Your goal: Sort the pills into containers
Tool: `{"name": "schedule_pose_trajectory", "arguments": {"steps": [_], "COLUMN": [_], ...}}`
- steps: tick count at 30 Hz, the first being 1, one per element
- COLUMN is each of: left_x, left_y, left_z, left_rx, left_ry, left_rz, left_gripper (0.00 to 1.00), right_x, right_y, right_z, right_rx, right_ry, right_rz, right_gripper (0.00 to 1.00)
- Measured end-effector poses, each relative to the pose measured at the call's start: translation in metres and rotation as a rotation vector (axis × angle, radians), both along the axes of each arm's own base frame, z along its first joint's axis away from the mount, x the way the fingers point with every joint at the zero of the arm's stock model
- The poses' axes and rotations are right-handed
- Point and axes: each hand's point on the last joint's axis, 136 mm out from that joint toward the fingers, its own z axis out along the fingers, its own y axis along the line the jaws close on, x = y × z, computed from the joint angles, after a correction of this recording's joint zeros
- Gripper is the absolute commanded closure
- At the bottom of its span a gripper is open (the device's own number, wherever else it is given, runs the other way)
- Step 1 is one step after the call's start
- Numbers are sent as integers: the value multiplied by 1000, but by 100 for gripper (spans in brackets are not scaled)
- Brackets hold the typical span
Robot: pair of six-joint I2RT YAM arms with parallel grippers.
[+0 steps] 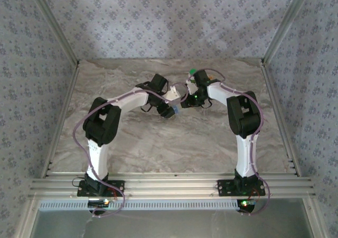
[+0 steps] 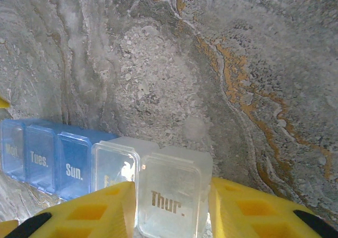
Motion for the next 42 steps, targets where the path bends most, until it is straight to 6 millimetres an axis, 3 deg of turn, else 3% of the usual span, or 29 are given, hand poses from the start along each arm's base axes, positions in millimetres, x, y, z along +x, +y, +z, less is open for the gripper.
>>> {"name": "schedule_pose_trajectory", "arguments": {"steps": [7, 17, 25, 33, 42], "left_x": [0, -2, 1, 8, 24], "left_y": [-1, 0, 2, 5, 13], "left_z": [-19, -21, -19, -13, -2], "left_rx": [19, 28, 7, -170, -289], "left_ry": [34, 48, 113, 324, 418], "left_rz": [-1, -7, 33, 145, 265], "left_gripper": [35, 67, 68, 69, 56], "right_x": [0, 1, 1, 6, 8], "right_y": [0, 0, -1, 1, 3], "right_z": [0, 0, -1, -1, -1], "right_rx": [2, 7, -2, -29, -46], "right_ry": [1, 1, 0, -20, -28], "right_rz": [1, -1, -4, -4, 1], "right_gripper": [61, 62, 62, 62, 62]}}
